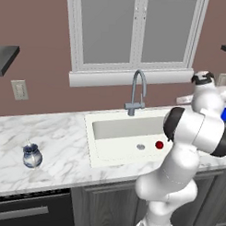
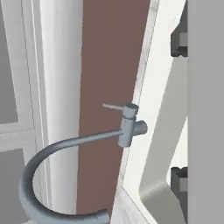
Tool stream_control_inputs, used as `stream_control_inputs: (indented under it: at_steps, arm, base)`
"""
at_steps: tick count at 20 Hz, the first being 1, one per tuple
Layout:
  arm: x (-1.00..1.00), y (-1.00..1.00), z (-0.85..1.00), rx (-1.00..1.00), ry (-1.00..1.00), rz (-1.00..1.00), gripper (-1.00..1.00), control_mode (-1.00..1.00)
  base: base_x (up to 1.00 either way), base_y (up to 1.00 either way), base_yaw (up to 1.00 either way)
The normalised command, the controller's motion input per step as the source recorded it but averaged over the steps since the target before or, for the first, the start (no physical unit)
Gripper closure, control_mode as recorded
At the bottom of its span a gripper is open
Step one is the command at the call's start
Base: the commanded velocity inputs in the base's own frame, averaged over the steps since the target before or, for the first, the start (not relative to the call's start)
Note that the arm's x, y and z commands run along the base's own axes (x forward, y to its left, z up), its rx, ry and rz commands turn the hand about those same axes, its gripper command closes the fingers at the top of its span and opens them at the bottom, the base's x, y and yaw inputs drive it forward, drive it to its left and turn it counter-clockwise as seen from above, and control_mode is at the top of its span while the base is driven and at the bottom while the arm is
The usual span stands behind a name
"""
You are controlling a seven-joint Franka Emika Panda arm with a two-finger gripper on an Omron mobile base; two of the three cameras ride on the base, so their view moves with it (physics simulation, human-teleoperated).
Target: Pick up all produce items and place them in the sink. Turn on the sink faucet to wash them. Then turn the sink off and put them in the tray.
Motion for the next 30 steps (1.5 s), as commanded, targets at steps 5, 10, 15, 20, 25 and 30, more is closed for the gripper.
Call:
stream_control_inputs:
  at_steps: [5, 10, 15, 20, 25, 30]
  arm:
    - [-0.26, -0.03, 0.24, 0.00, 0.52, -0.29, -1.00, -1.00]
    - [-0.26, -0.08, 0.23, 0.00, 0.53, -0.27, -1.00, -1.00]
    - [-0.10, 0.00, -0.15, 0.00, 0.50, -0.24, -1.00, -1.00]
    - [-0.16, -0.03, -0.28, 0.04, 0.20, -0.09, -1.00, -1.00]
    - [-0.07, -0.02, -0.08, 0.05, 0.00, 0.00, -1.00, -1.00]
    - [-0.02, 0.00, -0.01, 0.02, 0.01, 0.00, -1.00, -1.00]
  base:
    - [0.00, 0.00, 0.00]
    - [0.00, 0.00, 0.00]
    - [0.00, 0.00, 0.00]
    - [0.00, 0.00, 0.00]
    - [0.00, 0.00, 0.00]
    - [0.00, 0.00, 0.00]
